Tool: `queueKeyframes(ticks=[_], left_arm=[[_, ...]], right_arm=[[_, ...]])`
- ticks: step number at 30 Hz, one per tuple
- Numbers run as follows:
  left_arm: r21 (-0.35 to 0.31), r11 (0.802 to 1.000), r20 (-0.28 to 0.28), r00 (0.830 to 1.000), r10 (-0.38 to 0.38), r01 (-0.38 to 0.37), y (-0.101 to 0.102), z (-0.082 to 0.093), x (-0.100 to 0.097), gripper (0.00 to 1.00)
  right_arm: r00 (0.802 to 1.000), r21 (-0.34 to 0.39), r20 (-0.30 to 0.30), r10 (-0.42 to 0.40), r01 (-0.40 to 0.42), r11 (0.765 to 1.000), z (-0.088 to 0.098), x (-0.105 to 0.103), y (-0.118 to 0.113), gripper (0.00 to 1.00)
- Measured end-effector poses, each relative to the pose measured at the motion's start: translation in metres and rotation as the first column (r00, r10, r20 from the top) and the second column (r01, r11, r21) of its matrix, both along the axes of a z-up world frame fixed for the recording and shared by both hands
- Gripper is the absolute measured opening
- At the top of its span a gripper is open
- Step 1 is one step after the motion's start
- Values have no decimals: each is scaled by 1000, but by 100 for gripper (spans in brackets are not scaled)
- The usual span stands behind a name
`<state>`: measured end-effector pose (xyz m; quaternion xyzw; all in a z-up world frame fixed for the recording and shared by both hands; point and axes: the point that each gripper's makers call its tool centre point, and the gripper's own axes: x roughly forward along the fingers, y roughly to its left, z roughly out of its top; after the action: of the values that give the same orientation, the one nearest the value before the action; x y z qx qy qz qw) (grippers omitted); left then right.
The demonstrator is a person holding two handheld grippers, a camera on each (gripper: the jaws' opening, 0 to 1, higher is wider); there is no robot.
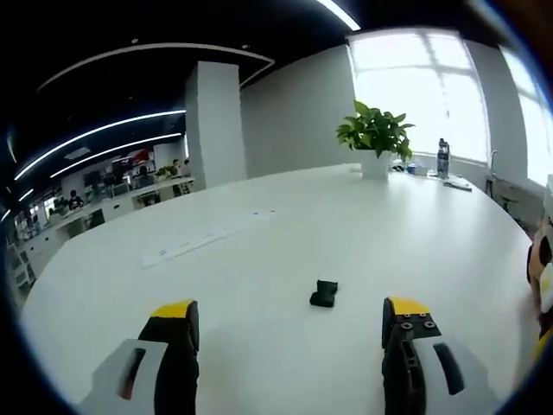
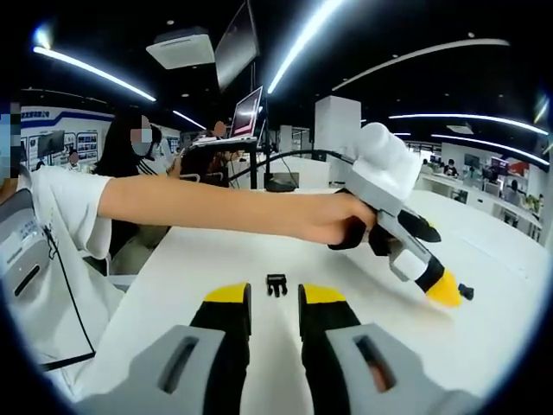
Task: Snap the two parts of the plastic buckle together until the buckle closes and remains connected.
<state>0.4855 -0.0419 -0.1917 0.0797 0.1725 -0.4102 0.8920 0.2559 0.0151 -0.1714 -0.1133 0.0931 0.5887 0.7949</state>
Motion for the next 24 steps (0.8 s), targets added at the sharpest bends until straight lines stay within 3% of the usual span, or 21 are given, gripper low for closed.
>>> queueKeyframes(ticks=[9, 15, 19, 24], left_arm=[[12, 1000, -8, 1000, -11, 11, -12, -4, -4, 81], [9, 1000, -27, 1000, -11, 11, -16, -4, 3, 72], [21, 1000, -26, 1000, -15, 16, -18, -6, 5, 58], [42, 999, -25, 999, -28, 29, -21, -9, 5, 54]], right_arm=[[1000, -2, -10, -17, 17, 1000, -4, 2, -5, 20], [1000, 1, -2, -8, 8, 1000, -1, 0, -2, 20], [1000, 3, -3, -6, 6, 1000, -2, -2, -3, 20], [1000, 3, 2, -2, 2, 1000, -2, -3, -3, 20]])
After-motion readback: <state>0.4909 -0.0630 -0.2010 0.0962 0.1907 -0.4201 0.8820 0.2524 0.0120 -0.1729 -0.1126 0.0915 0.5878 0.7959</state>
